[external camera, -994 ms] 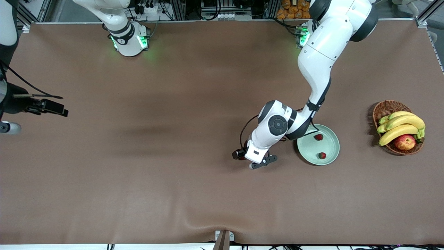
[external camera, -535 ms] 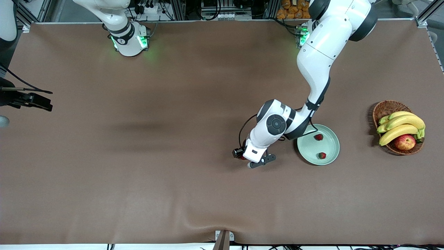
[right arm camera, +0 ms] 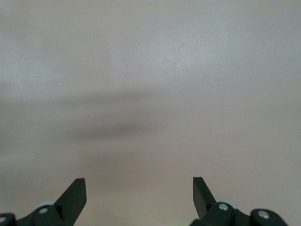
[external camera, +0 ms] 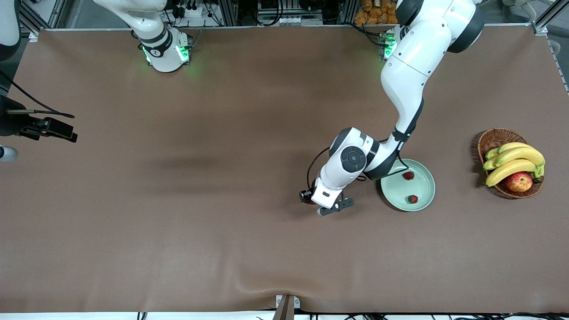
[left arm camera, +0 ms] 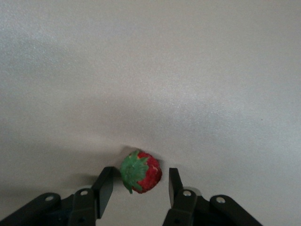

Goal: Collect all strawberries into plate
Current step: 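Carry the third strawberry with the left gripper onto the plate and release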

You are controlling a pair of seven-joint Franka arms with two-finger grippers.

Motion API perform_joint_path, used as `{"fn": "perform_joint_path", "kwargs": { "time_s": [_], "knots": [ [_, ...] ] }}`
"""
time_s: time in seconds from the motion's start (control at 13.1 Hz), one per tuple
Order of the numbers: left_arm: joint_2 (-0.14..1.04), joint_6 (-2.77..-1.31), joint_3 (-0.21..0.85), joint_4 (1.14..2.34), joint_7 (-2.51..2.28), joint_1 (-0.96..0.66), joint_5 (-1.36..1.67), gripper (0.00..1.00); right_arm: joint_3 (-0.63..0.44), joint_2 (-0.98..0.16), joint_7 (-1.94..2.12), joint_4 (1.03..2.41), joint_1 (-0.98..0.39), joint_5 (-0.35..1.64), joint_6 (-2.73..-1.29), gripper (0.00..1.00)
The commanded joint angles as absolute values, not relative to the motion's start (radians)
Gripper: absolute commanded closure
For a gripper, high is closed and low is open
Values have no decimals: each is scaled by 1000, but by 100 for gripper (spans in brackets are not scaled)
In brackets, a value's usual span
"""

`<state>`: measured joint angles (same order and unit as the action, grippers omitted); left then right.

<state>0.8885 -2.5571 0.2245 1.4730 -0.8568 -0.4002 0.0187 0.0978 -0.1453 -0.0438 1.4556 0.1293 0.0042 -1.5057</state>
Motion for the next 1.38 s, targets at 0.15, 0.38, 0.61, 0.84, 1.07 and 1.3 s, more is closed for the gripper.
{"fn": "perform_joint_path", "kwargs": {
  "time_s": [0.15,0.38,0.61,0.84,1.07,1.3],
  "knots": [
    [884,-2543,216,1470,-862,-396,-8,46,107,-112,-37,1482,133,-55,-1528,0],
    [885,-2545,215,1468,-854,-396,-8,66,107,-109,-41,1483,133,-52,-1506,0],
    [876,-2545,216,1468,-831,-396,-9,97,112,-110,-41,1479,133,-43,-1497,0],
    [774,-2498,221,1508,-786,-327,-9,100,107,-109,-41,1477,133,-5,-1483,0],
    [629,-2245,225,1528,-676,-247,-8,100,104,-110,-40,1477,133,-6,-1477,0],
    [563,-2054,227,1581,-401,-131,-8,100,103,-110,-40,1476,129,-6,-1477,0]
  ]
}}
